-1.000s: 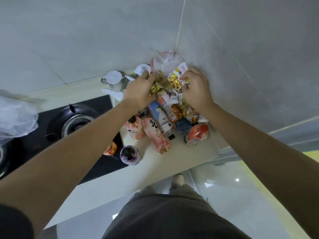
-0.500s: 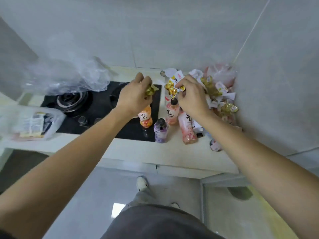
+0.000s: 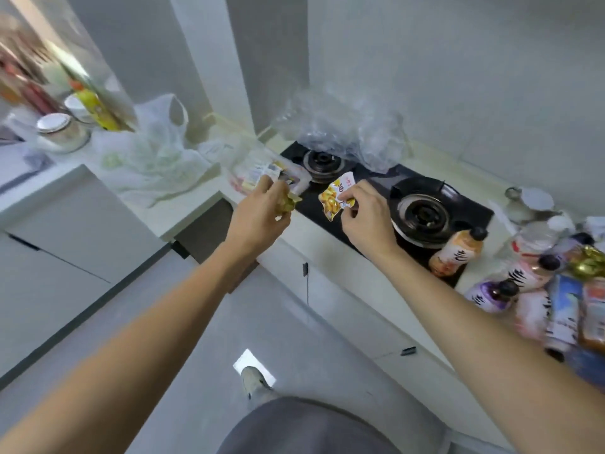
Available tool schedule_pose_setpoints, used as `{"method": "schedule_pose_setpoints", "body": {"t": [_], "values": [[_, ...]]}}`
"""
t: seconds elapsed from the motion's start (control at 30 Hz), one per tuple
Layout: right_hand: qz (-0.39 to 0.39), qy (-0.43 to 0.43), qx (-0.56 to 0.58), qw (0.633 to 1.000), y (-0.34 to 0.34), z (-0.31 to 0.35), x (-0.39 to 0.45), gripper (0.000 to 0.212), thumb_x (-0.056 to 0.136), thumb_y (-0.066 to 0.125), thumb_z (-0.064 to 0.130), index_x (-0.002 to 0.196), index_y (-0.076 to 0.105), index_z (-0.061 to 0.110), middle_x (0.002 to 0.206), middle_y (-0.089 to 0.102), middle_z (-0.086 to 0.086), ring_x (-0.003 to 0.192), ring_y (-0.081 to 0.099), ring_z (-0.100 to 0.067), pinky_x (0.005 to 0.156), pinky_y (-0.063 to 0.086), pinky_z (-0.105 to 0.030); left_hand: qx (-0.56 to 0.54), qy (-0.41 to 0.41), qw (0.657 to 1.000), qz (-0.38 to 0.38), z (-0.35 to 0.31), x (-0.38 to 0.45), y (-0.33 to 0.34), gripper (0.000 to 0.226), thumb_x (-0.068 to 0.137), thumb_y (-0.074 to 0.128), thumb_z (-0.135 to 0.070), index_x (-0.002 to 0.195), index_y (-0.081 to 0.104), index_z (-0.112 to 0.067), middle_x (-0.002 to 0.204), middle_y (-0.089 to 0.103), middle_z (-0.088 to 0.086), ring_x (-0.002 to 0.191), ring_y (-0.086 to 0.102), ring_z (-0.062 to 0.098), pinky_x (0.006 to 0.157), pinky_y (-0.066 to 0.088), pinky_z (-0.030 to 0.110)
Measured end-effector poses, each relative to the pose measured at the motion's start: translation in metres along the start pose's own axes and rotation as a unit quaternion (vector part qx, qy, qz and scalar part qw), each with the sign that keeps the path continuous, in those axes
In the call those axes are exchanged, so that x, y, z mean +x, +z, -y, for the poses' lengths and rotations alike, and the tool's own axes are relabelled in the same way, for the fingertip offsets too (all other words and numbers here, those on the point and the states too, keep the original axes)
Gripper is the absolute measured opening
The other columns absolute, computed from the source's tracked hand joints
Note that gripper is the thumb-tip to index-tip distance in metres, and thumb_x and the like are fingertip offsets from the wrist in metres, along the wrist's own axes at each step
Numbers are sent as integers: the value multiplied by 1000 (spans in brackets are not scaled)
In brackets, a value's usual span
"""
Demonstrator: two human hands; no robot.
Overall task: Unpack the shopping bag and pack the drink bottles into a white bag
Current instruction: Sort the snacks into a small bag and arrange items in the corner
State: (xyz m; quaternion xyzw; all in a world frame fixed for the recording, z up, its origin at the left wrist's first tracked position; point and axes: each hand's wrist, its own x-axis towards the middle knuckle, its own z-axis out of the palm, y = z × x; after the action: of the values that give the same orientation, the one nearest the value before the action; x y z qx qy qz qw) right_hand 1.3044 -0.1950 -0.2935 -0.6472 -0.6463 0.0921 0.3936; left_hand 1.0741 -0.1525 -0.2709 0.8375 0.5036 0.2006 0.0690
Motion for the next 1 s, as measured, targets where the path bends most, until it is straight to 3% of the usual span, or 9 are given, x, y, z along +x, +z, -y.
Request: {"method": "schedule_pose_setpoints", "body": {"t": [0.13,0.33,0.53,0.73,0.87,1.0], "values": [[34,29,20,999,80,38,20,21,84,65,-7,98,71,9,107,60,0,98,62,-20,83,57,-37,-23,-41,999,12,92,-17,-2,45,85,71,-22,125,51,-20,114,48,1,88,51,19,63,48,38],[60,76,33,995,159,67,45,22,85,64,-7,99,70,9,106,59,-1,92,65,-22,82,57,-37,-35,-64,996,58,178,-7,2,31,87,70,-25,111,51,-18,108,47,1,85,54,24,61,48,41],[74,96,13,993,196,55,92,22,86,66,-5,103,71,8,112,61,-3,104,65,-23,85,59,-41,-57,-54,994,80,207,53,18,45,84,70,-18,125,51,-15,115,49,5,78,45,18,61,36,32],[97,110,1,989,238,23,153,26,84,65,-9,103,73,7,112,64,-6,107,64,-25,87,53,-33,-47,-63,989,125,237,119,52,37,82,71,-21,113,53,-12,107,48,6,78,54,28,60,49,42],[128,137,10,982,263,-1,182,30,85,66,-10,106,74,10,111,64,-3,98,66,-24,86,58,-41,-41,-72,986,146,256,163,68,36,83,71,-21,112,53,-11,107,48,6,75,53,29,62,52,46],[148,153,1,977,274,-22,199,34,84,66,-14,107,76,9,110,66,-4,102,66,-23,88,58,-41,-35,-78,981,173,272,198,88,35,84,70,-19,113,51,-13,107,47,5,74,54,29,62,53,45]]}}
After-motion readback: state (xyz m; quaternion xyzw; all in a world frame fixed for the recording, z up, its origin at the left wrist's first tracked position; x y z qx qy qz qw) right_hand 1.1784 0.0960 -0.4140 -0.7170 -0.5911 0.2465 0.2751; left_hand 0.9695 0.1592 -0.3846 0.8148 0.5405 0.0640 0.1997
